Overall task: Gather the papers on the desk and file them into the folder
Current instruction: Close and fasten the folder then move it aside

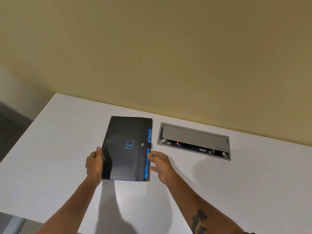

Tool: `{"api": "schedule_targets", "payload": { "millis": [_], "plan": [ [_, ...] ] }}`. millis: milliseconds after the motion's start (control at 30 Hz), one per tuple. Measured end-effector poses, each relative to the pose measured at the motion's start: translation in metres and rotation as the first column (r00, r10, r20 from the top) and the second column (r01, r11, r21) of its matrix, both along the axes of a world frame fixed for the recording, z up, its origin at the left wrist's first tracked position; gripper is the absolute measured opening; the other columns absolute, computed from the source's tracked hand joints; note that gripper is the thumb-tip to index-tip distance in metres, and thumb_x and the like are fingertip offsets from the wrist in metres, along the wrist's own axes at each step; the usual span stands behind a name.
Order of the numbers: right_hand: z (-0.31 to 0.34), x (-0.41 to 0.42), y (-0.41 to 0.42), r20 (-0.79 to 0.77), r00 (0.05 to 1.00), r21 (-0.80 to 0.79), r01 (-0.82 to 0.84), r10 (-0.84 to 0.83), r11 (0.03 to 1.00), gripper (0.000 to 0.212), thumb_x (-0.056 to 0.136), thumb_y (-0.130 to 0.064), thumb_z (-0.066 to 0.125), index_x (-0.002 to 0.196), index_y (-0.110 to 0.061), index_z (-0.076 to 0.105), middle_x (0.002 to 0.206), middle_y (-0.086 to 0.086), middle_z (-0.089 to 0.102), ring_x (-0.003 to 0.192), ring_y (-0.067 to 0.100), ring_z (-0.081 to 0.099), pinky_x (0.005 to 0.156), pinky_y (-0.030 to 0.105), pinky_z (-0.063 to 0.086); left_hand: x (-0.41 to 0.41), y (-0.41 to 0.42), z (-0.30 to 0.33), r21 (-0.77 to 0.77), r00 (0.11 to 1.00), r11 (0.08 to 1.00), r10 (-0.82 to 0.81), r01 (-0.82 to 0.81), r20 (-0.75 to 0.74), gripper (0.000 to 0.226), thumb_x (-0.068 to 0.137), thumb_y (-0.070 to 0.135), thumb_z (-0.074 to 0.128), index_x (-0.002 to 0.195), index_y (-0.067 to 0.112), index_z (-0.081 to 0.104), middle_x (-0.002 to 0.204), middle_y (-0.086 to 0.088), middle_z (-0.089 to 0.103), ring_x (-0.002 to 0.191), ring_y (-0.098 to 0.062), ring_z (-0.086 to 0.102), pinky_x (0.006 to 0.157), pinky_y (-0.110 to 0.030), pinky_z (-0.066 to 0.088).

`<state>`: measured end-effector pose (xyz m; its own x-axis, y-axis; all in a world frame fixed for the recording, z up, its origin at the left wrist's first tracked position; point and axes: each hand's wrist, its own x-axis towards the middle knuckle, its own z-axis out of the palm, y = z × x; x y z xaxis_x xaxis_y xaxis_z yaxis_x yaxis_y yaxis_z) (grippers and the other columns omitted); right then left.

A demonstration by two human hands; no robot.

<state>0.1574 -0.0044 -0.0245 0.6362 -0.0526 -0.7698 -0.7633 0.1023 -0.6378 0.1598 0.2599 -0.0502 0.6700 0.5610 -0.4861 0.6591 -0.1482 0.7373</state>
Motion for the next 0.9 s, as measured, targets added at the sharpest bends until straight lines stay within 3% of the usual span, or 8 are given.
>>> {"api": "schedule_targets", "payload": {
  "millis": [100,167,267,500,833,900],
  "plan": [
    [-0.002,0.010,0.000,0.028,0.999,0.005,0.017,-0.017,1.000,0.052,0.100,-0.024,0.071,0.148,-0.014,0.054,0.152,0.009,0.057,0.137,0.029,0.058,0.115,0.049,0.051,0.025,-0.004,0.000,0.014,0.999,0.999,-0.040,0.040,-0.008,0.064,0.094,0.068,0.032,0.096,0.014,0.066,0.111,-0.017,0.070,0.109,-0.044,0.062,0.110,-0.064,0.044],
    [-0.005,0.015,0.000,0.040,0.999,0.008,0.027,-0.028,1.000,0.055,0.100,-0.026,0.071,0.150,-0.015,0.052,0.154,0.009,0.055,0.140,0.030,0.056,0.116,0.050,0.050,0.037,-0.005,-0.003,0.032,0.999,0.999,-0.044,0.044,-0.014,0.063,0.095,0.068,0.030,0.100,0.017,0.067,0.113,-0.012,0.070,0.110,-0.040,0.061,0.114,-0.059,0.038],
    [-0.006,0.021,0.000,0.063,0.997,0.007,0.051,-0.051,0.999,0.056,0.101,-0.027,0.070,0.152,-0.017,0.050,0.156,0.008,0.053,0.142,0.031,0.053,0.118,0.050,0.048,0.050,-0.007,-0.005,0.062,0.997,0.995,-0.072,0.073,-0.017,0.062,0.099,0.066,0.027,0.104,0.018,0.067,0.113,-0.008,0.068,0.111,-0.037,0.059,0.113,-0.057,0.029],
    [-0.005,0.025,0.002,0.099,0.994,0.027,0.045,-0.047,0.999,0.057,0.101,-0.025,0.070,0.153,-0.017,0.050,0.157,0.008,0.052,0.144,0.031,0.053,0.119,0.052,0.046,0.062,-0.006,-0.004,0.042,0.991,0.990,-0.134,0.134,-0.011,0.062,0.101,0.064,0.026,0.102,0.017,0.066,0.113,-0.009,0.069,0.112,-0.036,0.060,0.112,-0.058,0.029],
    [-0.001,0.023,-0.002,0.120,0.992,0.067,0.040,-0.048,0.997,0.055,0.102,-0.022,0.068,0.154,-0.015,0.050,0.159,0.008,0.051,0.146,0.031,0.050,0.122,0.053,0.042,0.064,-0.008,0.001,0.026,0.982,0.981,-0.189,0.190,-0.025,0.064,0.102,0.065,0.025,0.117,0.017,0.065,0.124,-0.008,0.067,0.120,-0.035,0.059,0.116,-0.058,0.030],
    [0.004,0.023,-0.004,0.135,0.990,0.071,0.033,-0.042,0.997,0.056,0.102,-0.023,0.068,0.154,-0.016,0.050,0.160,0.006,0.051,0.148,0.030,0.049,0.123,0.052,0.040,0.063,-0.008,0.004,0.046,0.980,0.979,-0.199,0.200,-0.025,0.062,0.102,0.064,0.025,0.112,0.018,0.065,0.120,-0.007,0.068,0.116,-0.034,0.059,0.118,-0.057,0.030]
  ]
}}
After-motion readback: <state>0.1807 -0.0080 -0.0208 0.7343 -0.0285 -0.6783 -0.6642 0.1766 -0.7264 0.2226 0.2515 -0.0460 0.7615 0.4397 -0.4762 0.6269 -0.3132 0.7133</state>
